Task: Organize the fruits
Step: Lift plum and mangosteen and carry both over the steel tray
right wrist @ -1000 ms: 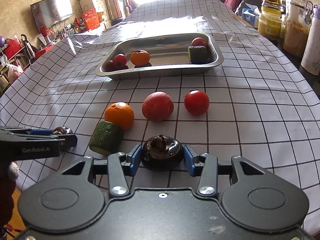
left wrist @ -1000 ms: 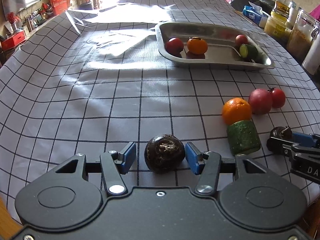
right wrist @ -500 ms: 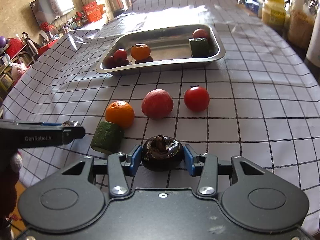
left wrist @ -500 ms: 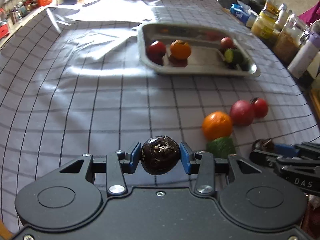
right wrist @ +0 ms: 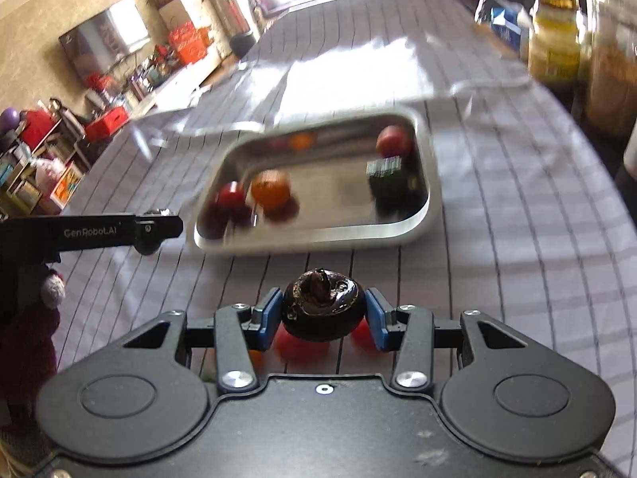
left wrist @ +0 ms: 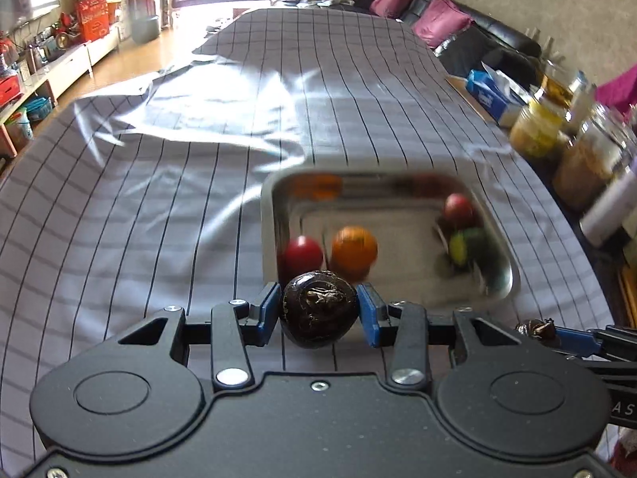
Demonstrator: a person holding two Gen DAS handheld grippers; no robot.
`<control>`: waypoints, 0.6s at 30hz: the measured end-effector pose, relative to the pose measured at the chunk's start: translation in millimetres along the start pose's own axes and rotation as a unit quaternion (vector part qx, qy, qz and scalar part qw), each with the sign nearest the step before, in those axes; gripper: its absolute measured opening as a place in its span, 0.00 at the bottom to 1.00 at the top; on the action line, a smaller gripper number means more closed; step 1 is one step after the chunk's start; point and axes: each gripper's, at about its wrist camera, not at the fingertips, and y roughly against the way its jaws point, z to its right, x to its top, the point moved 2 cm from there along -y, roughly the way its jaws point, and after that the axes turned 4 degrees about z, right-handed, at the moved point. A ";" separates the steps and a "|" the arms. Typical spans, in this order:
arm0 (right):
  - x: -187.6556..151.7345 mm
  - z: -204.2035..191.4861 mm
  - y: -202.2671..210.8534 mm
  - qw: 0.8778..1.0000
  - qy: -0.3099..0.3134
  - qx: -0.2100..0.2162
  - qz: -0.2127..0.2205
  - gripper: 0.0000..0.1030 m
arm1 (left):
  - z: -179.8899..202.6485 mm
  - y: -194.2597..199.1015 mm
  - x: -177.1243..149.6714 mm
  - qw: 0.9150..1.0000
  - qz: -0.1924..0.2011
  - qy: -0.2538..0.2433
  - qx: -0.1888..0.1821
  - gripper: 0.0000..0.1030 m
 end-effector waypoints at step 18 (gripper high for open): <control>94.5 2.9 -68.3 0.997 -0.032 -0.064 0.027 0.45 | 5.0 -60.8 55.3 0.998 0.018 0.041 0.049 0.48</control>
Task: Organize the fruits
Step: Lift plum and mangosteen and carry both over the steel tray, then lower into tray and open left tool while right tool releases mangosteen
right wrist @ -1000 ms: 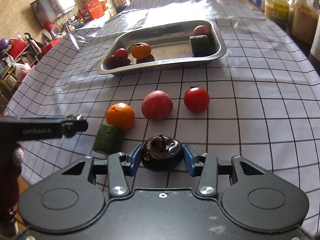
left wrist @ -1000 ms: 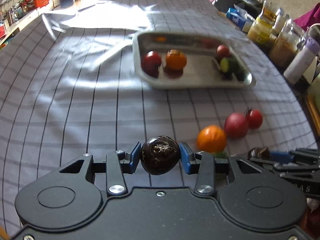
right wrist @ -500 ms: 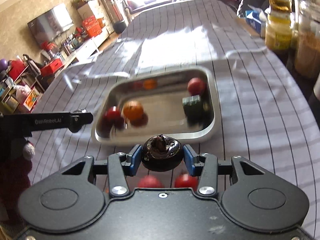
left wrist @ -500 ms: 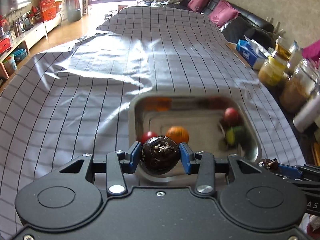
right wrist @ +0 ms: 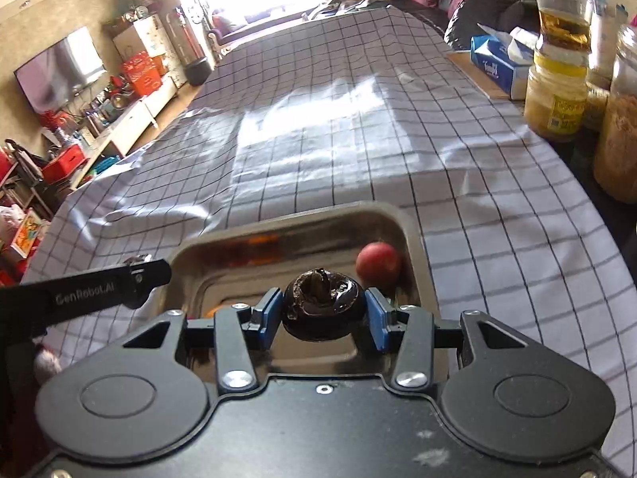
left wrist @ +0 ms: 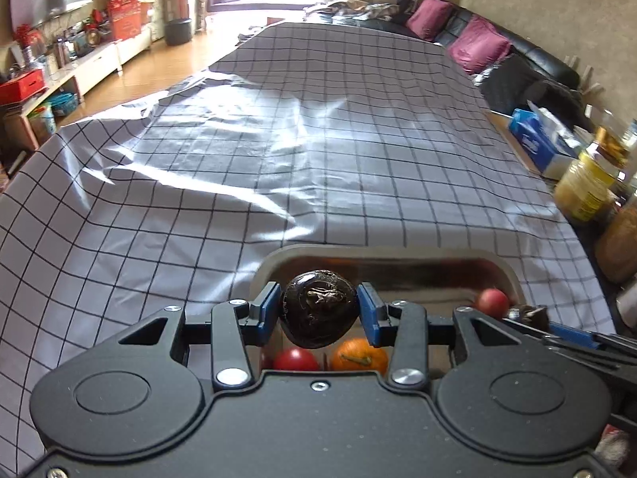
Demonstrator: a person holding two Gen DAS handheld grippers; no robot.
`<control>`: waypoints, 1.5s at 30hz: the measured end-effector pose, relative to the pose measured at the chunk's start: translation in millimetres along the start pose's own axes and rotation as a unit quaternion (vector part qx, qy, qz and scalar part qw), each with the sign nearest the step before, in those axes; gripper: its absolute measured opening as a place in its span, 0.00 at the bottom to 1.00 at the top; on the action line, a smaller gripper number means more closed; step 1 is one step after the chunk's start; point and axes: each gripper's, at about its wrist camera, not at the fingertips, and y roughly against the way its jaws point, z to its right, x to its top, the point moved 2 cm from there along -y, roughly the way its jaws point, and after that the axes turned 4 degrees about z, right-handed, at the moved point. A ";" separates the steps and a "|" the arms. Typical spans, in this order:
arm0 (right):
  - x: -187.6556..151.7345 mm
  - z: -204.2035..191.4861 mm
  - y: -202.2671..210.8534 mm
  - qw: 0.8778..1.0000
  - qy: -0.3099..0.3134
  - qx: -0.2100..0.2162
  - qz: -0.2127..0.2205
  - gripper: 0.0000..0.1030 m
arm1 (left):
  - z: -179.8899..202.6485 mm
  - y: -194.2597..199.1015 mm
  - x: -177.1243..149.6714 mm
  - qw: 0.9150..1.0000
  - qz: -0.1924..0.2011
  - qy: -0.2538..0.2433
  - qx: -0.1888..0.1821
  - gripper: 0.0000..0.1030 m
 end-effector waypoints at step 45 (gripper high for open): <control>19.6 -15.5 -23.2 0.998 0.055 -0.016 -0.002 0.46 | 12.3 -27.7 9.0 0.999 -0.012 -0.037 0.031 0.49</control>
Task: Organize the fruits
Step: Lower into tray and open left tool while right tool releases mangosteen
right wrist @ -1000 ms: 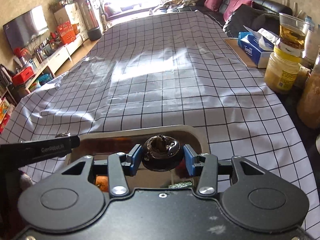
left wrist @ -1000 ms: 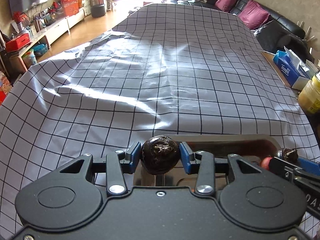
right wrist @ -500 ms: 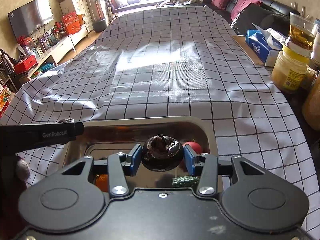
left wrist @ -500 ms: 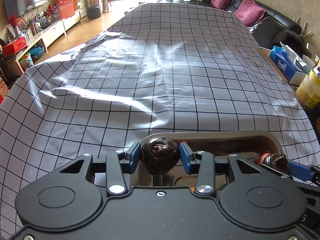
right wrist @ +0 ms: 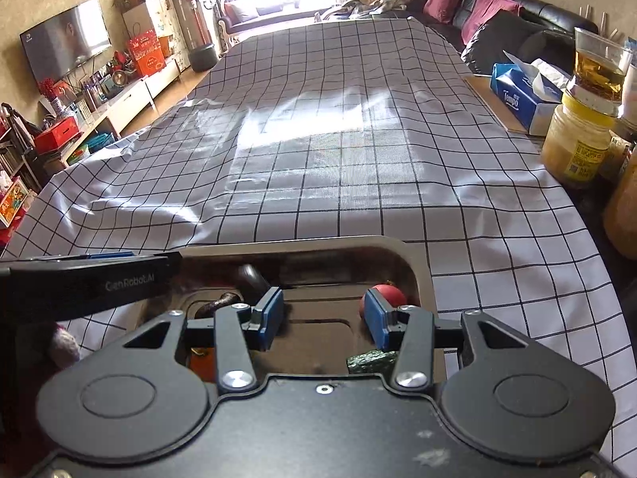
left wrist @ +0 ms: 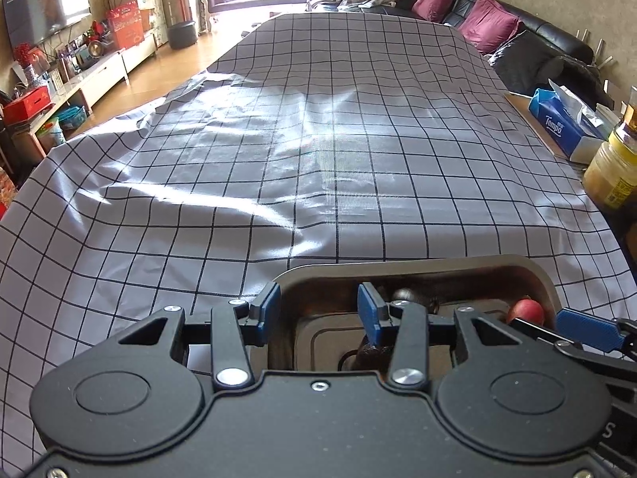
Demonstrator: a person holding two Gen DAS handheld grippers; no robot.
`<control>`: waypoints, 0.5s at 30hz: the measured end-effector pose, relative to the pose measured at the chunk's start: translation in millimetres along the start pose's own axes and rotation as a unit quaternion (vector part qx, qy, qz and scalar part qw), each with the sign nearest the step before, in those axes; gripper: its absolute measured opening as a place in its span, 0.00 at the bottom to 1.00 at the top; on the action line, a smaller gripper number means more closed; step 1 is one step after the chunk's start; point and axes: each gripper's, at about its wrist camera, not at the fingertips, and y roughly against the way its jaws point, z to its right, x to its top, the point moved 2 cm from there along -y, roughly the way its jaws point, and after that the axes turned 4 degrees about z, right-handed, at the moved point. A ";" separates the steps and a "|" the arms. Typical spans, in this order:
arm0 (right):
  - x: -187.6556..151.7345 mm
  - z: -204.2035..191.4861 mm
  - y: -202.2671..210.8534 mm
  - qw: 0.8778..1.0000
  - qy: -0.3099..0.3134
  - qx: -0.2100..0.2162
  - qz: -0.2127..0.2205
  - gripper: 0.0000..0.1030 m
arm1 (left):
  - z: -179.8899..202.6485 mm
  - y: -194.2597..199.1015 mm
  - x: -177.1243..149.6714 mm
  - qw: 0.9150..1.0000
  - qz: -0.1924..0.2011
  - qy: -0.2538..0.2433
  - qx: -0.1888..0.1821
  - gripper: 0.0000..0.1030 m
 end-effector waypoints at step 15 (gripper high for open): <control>-3.8 -1.8 -0.9 1.000 0.004 0.000 -0.003 0.46 | 3.2 2.5 -10.3 1.000 -0.005 -0.003 0.003 0.49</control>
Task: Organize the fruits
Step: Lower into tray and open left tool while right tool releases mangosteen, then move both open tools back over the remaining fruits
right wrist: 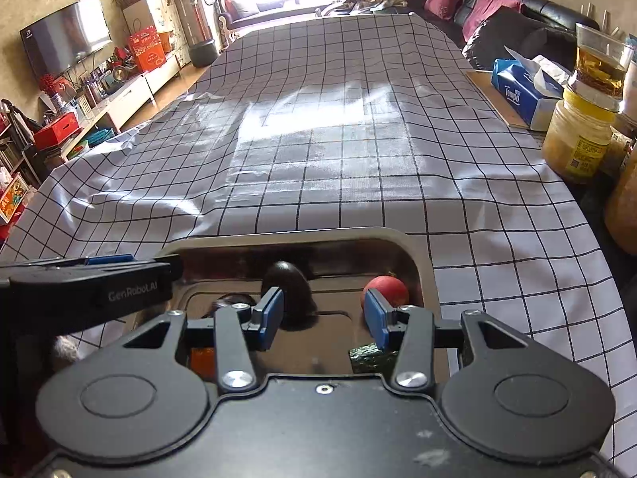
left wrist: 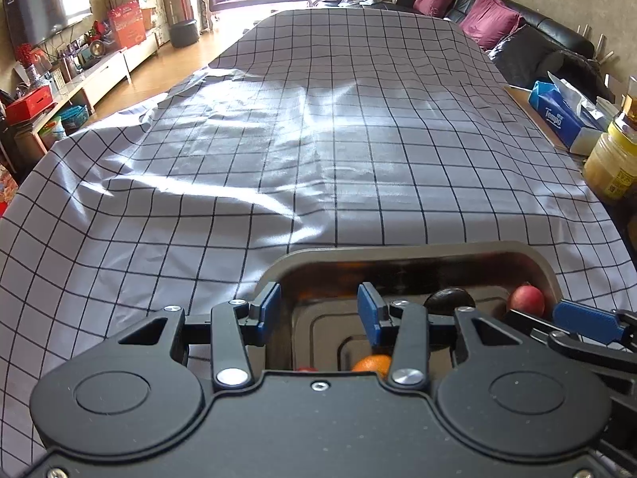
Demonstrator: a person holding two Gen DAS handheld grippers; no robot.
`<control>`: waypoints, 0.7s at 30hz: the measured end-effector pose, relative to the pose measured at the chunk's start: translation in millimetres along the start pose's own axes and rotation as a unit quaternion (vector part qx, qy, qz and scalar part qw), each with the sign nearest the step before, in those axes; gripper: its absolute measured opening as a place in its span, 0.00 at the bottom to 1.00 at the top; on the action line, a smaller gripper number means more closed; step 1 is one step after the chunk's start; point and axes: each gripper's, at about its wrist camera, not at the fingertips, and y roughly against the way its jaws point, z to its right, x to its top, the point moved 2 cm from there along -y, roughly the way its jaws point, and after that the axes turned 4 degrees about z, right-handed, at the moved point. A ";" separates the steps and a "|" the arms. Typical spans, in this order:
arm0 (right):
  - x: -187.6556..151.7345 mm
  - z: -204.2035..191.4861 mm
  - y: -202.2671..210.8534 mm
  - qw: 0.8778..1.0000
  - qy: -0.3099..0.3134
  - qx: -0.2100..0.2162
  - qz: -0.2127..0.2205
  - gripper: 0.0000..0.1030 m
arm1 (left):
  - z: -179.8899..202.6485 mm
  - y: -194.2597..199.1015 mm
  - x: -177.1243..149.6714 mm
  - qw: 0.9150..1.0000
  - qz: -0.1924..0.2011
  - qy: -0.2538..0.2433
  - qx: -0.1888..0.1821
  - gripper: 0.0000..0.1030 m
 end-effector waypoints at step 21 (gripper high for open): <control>-58.9 -9.1 50.7 1.000 0.015 0.014 0.014 0.45 | -9.4 63.6 -80.3 0.999 -0.007 -0.017 -0.041 0.49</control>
